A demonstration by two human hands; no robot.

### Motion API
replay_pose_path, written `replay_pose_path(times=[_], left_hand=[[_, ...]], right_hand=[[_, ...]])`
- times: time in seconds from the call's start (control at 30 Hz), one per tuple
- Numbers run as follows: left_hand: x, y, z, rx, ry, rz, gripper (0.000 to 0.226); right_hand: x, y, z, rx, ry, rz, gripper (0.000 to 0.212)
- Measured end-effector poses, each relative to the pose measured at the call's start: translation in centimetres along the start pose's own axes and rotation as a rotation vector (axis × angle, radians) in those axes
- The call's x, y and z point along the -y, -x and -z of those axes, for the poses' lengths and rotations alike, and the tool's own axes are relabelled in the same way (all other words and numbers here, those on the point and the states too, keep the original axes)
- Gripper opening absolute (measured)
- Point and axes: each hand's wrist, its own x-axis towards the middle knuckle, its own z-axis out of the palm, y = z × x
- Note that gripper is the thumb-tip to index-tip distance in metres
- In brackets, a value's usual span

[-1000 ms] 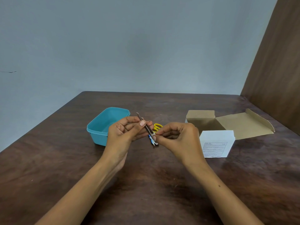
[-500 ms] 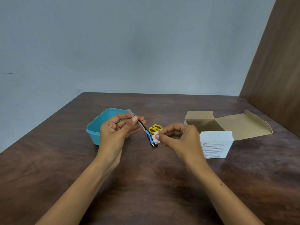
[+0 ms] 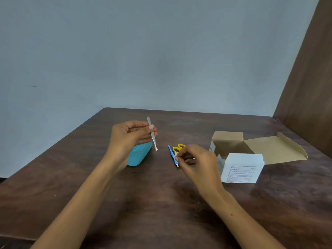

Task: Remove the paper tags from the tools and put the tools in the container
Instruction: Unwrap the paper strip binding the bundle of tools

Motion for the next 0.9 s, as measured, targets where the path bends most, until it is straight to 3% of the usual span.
replay_pose_path(times=[0.4,0.67,0.9], left_hand=[[-1.6,-5.6,3.5,0.093,-0.668,0.24,0.018],[0.4,-6.4,2.4,0.133,-1.028,0.121,0.015],[1.6,-5.2,1.9,0.151,-1.198,0.046,0.019]], right_hand=[[-0.6,-0.4,-1.1,0.051,0.062,0.037,0.015],[-1.0,-0.5,-0.9,0.09,0.07,0.026,0.018],[-1.1,-0.8,-0.3,0.075,0.096,0.019,0.018]])
